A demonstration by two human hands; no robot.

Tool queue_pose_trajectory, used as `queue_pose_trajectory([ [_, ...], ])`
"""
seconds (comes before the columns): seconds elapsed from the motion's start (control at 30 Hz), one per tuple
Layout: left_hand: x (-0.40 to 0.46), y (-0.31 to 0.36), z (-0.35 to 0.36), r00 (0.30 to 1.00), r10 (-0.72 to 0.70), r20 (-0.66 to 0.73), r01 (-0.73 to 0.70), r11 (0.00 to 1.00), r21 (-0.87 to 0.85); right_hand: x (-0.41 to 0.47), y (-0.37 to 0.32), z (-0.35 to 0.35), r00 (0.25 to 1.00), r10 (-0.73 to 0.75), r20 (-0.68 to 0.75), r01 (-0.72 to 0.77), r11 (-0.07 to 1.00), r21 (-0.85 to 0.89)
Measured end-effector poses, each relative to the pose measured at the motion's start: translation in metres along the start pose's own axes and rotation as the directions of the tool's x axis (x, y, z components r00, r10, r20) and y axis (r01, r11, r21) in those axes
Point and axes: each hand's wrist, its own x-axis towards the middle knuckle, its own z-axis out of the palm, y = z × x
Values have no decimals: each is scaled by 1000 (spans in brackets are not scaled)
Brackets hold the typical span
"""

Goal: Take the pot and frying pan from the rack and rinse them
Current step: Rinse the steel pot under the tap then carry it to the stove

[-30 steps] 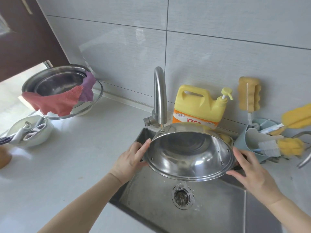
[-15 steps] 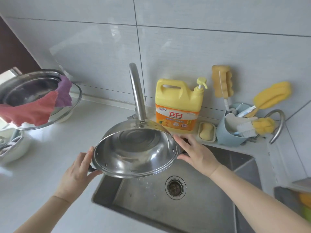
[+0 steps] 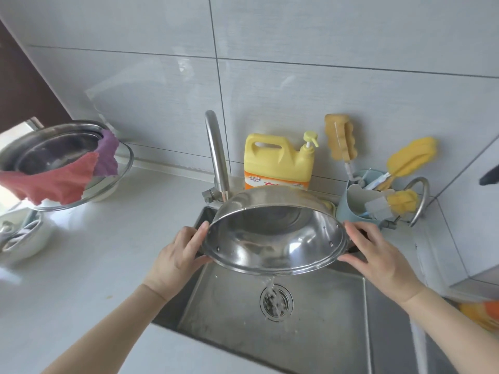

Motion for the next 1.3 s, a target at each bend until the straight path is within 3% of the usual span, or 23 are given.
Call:
queue_pose_trajectory([
  [0.33,43,20,-57,944,224,-243,-205,974,101,12,-8,-75,950,-198,-242,146,966,-214],
  [0.53,58,31,-94,895,299,-331,-243,949,201,22,-30,-110,890,-251,-381,139,945,-297],
  [0.7,65,35,-111,869,331,-368,-257,937,236,22,-40,-131,865,-303,-401,161,923,-350],
  [1.07,66,44,-118,896,311,-318,-258,945,199,16,-49,-144,857,-339,-388,177,901,-396],
  [1.3,41,52,-80,993,101,-57,-103,995,-20,-7,-33,-113,962,-128,-240,94,984,-151],
])
